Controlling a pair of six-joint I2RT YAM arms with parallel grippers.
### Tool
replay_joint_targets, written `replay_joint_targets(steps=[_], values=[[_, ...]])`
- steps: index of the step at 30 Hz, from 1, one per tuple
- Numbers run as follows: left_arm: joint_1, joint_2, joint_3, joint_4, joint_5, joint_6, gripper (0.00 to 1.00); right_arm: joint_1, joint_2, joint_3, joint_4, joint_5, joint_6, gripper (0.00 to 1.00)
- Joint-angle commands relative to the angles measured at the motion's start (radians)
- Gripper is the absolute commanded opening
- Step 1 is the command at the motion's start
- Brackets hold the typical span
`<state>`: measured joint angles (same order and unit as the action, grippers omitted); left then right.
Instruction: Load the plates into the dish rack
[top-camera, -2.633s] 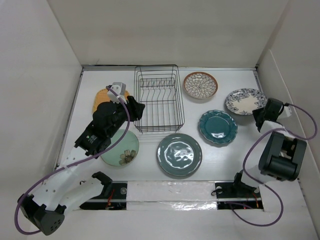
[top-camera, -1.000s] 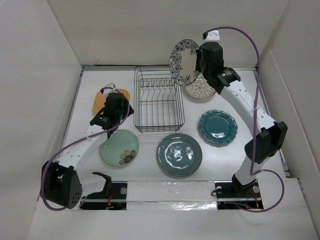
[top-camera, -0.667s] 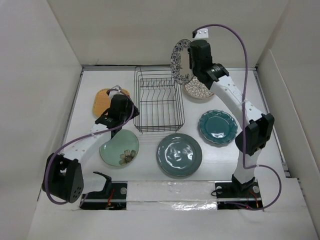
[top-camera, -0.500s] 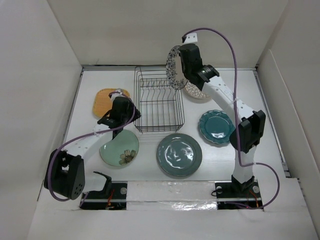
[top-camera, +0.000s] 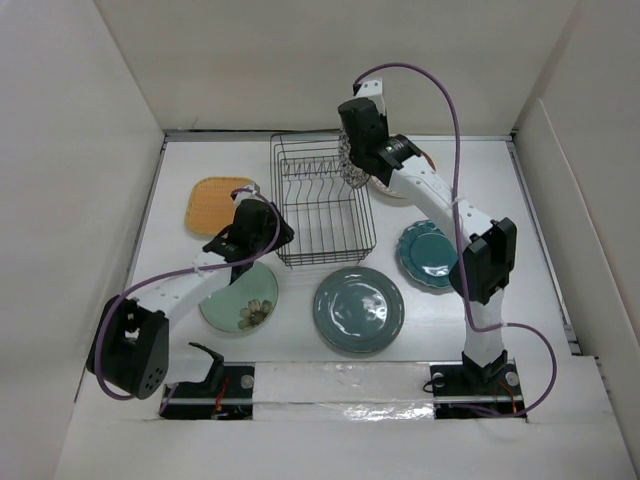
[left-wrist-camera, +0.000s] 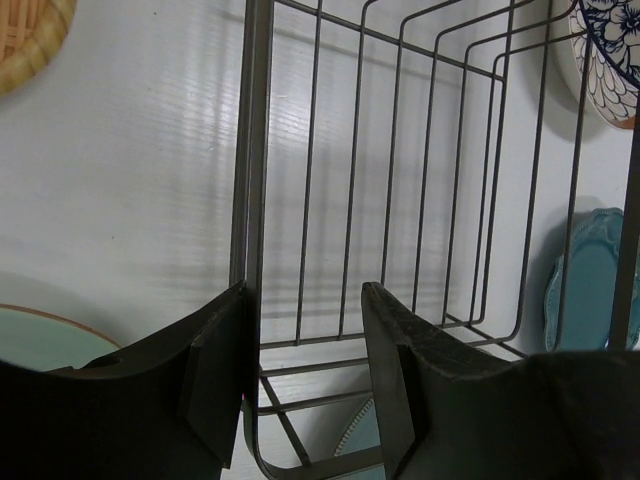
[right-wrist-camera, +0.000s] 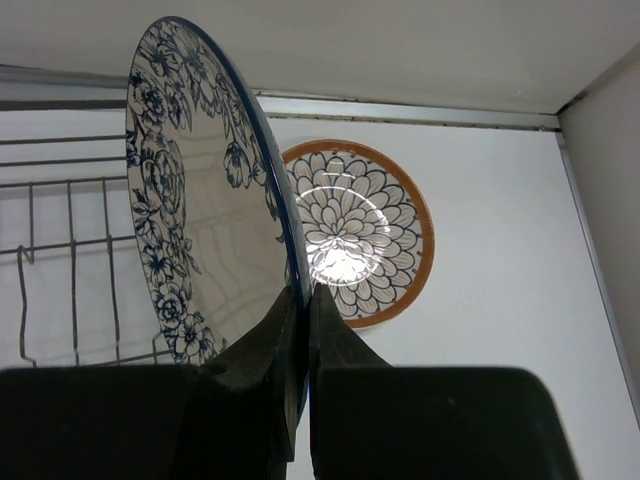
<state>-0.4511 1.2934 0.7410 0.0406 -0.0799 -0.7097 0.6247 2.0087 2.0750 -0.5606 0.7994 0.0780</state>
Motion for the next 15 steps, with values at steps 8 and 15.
replay_joint_targets(steps=[8,15], values=[[-0.001,-0.118,0.073,-0.079,0.034,0.047,0.91,0.036,-0.065,0.085,0.074,0.23,0.089,0.0],[-0.012,-0.277,0.184,-0.185,-0.046,0.176,0.96,0.064,0.028,0.178,0.01,0.254,0.105,0.0]])
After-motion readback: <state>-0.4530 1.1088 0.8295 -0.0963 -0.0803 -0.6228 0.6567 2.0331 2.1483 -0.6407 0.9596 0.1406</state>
